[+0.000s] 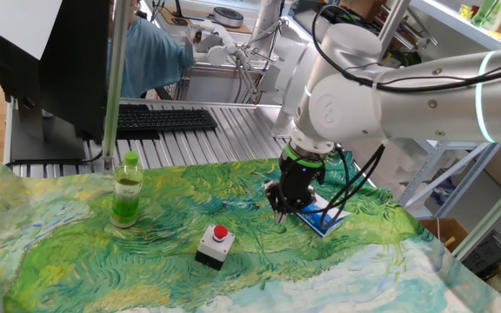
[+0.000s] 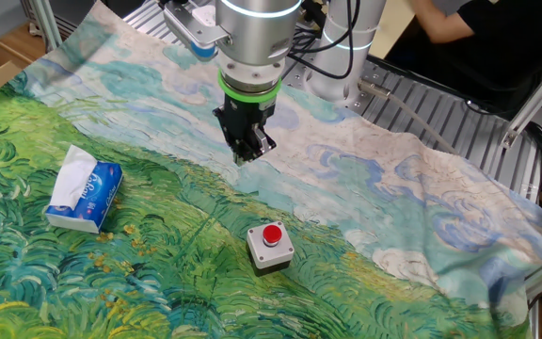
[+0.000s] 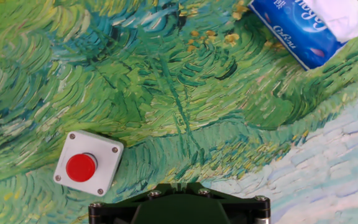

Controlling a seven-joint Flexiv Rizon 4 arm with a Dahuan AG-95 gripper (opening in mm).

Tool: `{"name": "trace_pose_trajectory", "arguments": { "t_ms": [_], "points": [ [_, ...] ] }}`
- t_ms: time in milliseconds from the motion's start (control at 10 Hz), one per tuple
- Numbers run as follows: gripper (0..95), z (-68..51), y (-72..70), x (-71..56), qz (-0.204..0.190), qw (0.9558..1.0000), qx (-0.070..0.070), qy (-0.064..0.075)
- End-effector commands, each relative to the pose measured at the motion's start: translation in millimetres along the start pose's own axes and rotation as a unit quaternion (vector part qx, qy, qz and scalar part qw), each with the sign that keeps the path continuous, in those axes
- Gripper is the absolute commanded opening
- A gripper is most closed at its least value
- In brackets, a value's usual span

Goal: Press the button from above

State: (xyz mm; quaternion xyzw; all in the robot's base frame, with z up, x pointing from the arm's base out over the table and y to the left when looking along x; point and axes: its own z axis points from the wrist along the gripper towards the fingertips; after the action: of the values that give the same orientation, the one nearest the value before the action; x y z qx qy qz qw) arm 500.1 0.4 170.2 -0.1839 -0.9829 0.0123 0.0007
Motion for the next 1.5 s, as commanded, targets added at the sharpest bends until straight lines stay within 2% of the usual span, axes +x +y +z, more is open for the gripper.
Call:
{"name": "trace_pose_trajectory", "arguments": {
  "t_ms": [100, 200, 400, 600, 900, 1200, 1500],
  "points": [
    [0.0, 1.1, 3.8, 1.8, 0.007, 1.0000, 0.000, -0.002],
    [0.0, 1.1, 5.8, 2.7, 0.011, 0.9999, 0.000, -0.002],
    [0.0, -3.5, 28.9, 13.8, 0.040, 0.9992, 0.002, -0.003],
    [0.0, -11.3, 41.4, 16.9, 0.051, 0.9987, 0.003, -0.003],
    [0.0, -23.7, 69.1, 8.9, 0.065, 0.9979, 0.004, -0.002],
    [0.0, -29.9, 76.9, 8.6, 0.069, 0.9976, 0.004, -0.001],
    [0.0, -25.9, 92.7, 21.8, 0.088, 0.9961, 0.005, -0.003]
  ]
}}
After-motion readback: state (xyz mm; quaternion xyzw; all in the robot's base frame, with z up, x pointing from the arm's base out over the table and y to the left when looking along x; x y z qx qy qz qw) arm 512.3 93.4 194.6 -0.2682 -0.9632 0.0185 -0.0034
